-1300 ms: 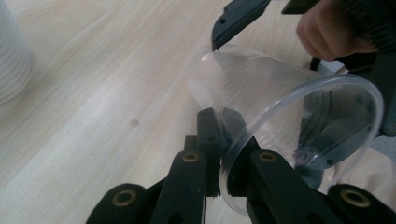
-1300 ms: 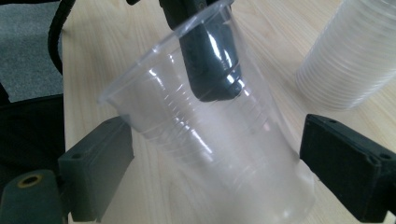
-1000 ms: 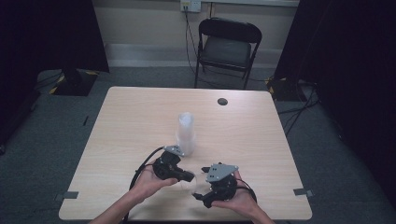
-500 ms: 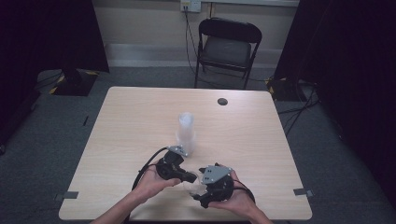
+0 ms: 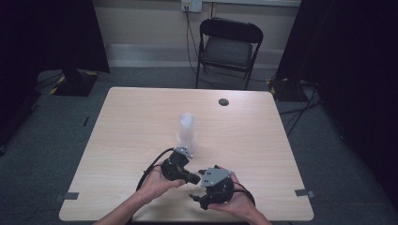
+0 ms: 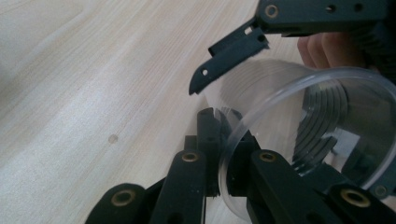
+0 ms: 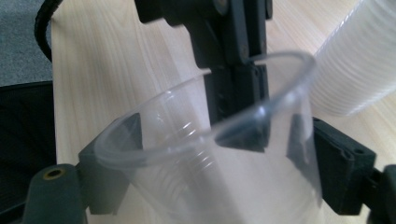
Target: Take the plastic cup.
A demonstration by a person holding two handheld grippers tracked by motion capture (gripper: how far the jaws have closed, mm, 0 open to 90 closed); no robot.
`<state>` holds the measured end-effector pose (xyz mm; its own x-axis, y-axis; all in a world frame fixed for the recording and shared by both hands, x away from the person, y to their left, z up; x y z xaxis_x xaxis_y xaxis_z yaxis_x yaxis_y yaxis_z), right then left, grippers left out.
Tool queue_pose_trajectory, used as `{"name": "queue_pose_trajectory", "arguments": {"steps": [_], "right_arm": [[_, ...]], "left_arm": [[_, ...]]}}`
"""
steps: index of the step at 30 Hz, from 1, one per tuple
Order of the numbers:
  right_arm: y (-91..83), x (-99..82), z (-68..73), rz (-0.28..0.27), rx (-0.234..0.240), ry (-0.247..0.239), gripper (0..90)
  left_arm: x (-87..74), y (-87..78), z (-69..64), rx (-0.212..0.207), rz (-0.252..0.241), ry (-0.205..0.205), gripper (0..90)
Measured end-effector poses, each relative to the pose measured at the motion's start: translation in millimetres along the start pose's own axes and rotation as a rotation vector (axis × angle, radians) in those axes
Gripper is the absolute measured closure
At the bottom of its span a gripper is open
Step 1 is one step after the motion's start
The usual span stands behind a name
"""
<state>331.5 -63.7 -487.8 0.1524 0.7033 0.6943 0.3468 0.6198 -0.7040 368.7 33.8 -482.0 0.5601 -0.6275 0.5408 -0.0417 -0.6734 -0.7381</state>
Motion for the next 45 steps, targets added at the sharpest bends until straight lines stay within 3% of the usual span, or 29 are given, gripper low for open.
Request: {"name": "queue_pose_trajectory", "arguments": {"steps": [8, 17, 26, 32, 42, 43, 45], "right_arm": [[-3.3, 5.9, 5.6, -0.031, -0.009, -0.032, 25.2], [-5.3, 8.5, 5.9, -0.043, -0.029, -0.029, 26.8], [-5.3, 10.3, 5.5, -0.038, -0.035, -0.006, 27.9], [-5.7, 10.0, 2.2, -0.039, -0.038, 0.021, 29.4], [-9.5, 9.7, -3.0, -0.062, -0.051, 0.056, 29.6], [-9.3, 9.5, -3.1, -0.060, -0.054, 0.056, 29.6], [-9.1, 9.3, -3.2, -0.060, -0.054, 0.056, 29.5]], "left_arm": [[0.8, 5.8, -3.2, 0.011, 0.023, 0.009, 87.5], [0.4, 5.7, -1.8, 0.004, 0.022, -0.003, 86.8], [0.8, 6.0, -1.5, 0.008, 0.018, -0.003, 85.7], [1.1, 5.7, -0.1, 0.023, -0.012, -0.023, 84.8], [0.4, 4.4, 0.5, 0.029, -0.035, -0.035, 75.5], [0.2, 3.6, 1.1, 0.053, -0.037, -0.037, 74.3], [-0.1, 2.8, 1.6, 0.050, -0.039, -0.033, 72.8]]}}
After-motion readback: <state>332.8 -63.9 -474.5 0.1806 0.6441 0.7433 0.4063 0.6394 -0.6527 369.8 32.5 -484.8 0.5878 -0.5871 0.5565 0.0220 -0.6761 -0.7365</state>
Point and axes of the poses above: each handheld gripper's, and its own axes: y roughly forward along the jaws, x roughly out of its top, z roughly to its left, the point moved 6 cm from there along y, roughly forward along the jaws, and after that the axes turned 5 degrees about z, right-handed, at the moved point
